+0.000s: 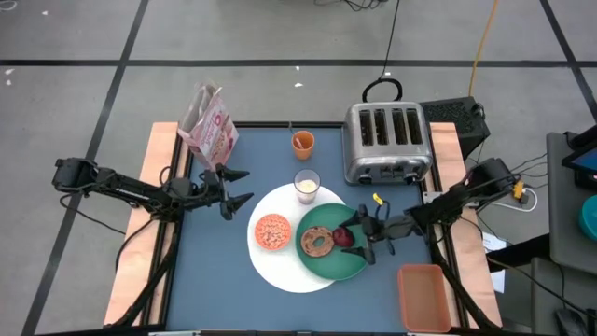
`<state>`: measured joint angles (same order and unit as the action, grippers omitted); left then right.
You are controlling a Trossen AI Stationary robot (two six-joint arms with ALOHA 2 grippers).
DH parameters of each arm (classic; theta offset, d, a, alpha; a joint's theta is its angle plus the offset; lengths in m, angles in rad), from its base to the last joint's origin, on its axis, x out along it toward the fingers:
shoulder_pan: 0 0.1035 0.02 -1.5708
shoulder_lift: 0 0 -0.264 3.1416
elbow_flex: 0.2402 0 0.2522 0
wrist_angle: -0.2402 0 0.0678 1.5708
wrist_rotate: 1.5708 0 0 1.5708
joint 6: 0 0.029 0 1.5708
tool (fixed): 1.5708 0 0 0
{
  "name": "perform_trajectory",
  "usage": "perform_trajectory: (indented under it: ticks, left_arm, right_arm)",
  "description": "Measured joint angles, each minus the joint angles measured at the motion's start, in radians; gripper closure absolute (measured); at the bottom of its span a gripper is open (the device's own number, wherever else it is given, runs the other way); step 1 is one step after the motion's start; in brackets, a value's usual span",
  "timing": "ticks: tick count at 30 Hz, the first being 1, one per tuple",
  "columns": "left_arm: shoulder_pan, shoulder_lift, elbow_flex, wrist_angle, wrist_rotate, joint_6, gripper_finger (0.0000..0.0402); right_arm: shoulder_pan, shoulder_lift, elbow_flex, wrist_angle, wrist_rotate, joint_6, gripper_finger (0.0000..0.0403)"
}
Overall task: Arrange a breakfast setting
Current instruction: Put the apple on the green plate, then put the blue patterned spoon to the left of the white tablemat
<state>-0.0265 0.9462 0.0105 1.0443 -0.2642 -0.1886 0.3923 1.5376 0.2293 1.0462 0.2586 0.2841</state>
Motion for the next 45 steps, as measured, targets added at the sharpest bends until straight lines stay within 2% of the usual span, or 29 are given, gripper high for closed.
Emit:
perform_trajectory:
  ticks: [25, 34, 39, 45]
  left_arm:
    - [0.0, 0.0, 0.003, 0.005, 0.0, -0.005, 0.0011]
    - [0.0, 0.0, 0.128, -0.012, 0.0, 0.003, 0.0011]
    - [0.0, 0.002, 0.268, -0.186, 0.0, 0.033, 0.0011]
    - [0.0, 0.056, 0.528, -0.638, -0.051, 0.003, 0.0011]
  right_arm:
    - [0.0, -0.488, 0.0, -0.001, 0.001, -0.229, 0.0018]
    - [0.0, -0.612, 0.0, 0.0, 0.034, -0.284, 0.0018]
    - [0.0, -0.652, 0.0, 0.001, 0.034, -0.357, 0.0018]
    - [0.0, -0.66, 0.0, -0.001, 0.034, -0.358, 0.0018]
